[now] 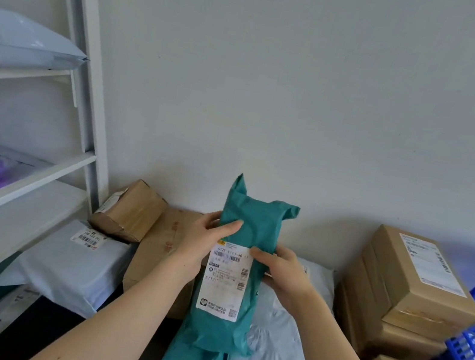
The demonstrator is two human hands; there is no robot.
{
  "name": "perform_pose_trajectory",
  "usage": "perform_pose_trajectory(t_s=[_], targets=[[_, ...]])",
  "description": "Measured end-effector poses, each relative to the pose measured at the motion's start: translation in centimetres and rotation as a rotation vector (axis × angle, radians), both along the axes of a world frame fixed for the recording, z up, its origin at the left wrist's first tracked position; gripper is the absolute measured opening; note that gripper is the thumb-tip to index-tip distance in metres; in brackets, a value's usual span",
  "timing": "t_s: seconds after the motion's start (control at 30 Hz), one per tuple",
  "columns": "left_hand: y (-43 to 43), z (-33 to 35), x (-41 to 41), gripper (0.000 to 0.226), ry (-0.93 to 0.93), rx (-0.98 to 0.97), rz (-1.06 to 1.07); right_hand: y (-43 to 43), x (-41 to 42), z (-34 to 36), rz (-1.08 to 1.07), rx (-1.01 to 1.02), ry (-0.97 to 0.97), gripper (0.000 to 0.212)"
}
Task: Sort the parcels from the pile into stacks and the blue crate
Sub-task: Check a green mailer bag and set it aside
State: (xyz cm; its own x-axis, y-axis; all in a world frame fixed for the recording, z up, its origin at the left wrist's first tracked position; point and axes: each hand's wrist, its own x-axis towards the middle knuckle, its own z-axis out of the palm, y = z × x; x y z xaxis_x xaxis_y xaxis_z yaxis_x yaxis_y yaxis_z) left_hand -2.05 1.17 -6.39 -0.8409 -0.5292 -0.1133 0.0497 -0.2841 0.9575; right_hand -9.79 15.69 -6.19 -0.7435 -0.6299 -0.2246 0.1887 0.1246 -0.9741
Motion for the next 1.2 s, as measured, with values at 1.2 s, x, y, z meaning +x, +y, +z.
perform_pose_trajectory(t_s=[1.2], targets=[[2.1,2.2,-0.8,0.034,0.191,-0.566,0.461,-0.5,0.4,4.3,-0.652,0.045,0.482,0.041]])
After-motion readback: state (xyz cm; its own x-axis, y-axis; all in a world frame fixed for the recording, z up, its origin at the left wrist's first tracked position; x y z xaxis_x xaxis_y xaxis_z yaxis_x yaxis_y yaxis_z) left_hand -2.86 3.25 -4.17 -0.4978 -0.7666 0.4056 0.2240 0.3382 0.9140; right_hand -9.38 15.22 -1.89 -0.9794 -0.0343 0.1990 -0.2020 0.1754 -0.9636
